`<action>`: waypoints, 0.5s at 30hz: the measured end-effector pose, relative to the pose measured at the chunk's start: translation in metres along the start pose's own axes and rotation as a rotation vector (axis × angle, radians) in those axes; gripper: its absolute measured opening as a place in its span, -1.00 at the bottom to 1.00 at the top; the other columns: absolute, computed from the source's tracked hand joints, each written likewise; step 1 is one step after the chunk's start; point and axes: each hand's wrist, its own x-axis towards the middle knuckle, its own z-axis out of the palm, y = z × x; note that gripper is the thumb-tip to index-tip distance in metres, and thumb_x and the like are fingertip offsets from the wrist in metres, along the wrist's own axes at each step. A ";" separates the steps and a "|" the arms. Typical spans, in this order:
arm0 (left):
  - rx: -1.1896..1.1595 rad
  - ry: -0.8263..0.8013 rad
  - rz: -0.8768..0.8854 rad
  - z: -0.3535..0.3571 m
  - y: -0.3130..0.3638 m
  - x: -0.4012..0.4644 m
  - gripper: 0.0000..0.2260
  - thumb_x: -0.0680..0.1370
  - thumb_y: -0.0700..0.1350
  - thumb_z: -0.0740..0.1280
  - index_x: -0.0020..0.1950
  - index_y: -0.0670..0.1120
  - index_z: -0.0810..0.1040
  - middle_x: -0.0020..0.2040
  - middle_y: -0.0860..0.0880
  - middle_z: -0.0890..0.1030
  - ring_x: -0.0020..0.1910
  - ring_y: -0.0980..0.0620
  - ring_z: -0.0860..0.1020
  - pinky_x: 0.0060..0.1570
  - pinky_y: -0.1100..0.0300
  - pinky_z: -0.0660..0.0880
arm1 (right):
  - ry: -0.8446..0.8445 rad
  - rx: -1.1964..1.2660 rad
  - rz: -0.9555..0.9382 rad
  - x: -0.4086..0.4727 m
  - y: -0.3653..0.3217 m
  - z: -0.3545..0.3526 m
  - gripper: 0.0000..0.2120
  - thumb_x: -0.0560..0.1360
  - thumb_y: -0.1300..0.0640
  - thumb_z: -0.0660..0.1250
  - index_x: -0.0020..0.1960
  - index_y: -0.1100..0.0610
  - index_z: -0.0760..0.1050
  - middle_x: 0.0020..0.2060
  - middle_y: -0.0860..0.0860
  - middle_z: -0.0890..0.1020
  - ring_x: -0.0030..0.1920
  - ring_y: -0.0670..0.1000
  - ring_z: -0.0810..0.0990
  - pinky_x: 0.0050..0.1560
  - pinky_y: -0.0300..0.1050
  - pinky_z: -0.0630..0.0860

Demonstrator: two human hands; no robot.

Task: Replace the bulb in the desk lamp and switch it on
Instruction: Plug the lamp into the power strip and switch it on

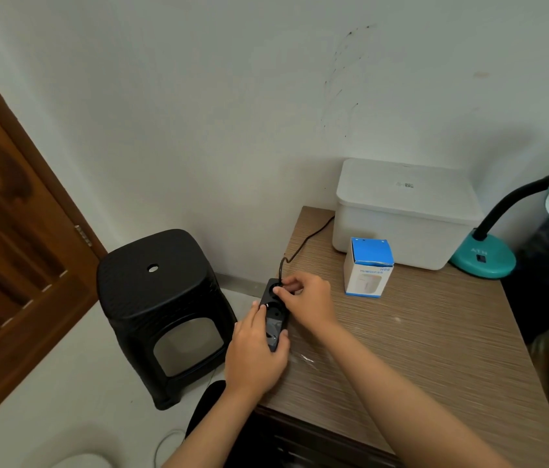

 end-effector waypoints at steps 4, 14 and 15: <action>0.018 -0.001 -0.003 0.001 -0.001 0.001 -0.42 0.50 0.12 0.25 0.45 -0.09 0.25 0.48 0.00 0.28 0.43 0.06 0.26 0.31 0.22 0.29 | 0.022 -0.115 -0.011 -0.002 -0.005 0.005 -0.89 0.40 0.02 0.42 -0.14 0.05 0.59 -0.26 -0.06 0.67 -0.22 -0.06 0.59 -0.20 -0.12 0.54; 0.033 -0.031 -0.001 -0.003 0.002 -0.001 -0.43 0.51 0.12 0.23 0.45 -0.10 0.25 0.48 -0.03 0.28 0.42 0.01 0.27 0.35 0.16 0.27 | -0.019 -0.096 -0.043 -0.008 -0.002 -0.003 -0.79 0.44 0.08 0.41 0.06 0.10 0.62 -0.07 0.04 0.61 -0.12 -0.07 0.55 -0.08 -0.23 0.42; 0.049 -0.042 0.004 -0.003 0.002 -0.001 -0.43 0.51 0.12 0.22 0.45 -0.10 0.25 0.48 -0.04 0.27 0.43 0.00 0.26 0.38 0.13 0.23 | -0.034 -0.070 -0.045 -0.013 0.002 -0.007 -0.75 0.45 0.08 0.40 0.11 0.09 0.61 -0.04 0.03 0.60 -0.15 -0.13 0.51 -0.07 -0.28 0.39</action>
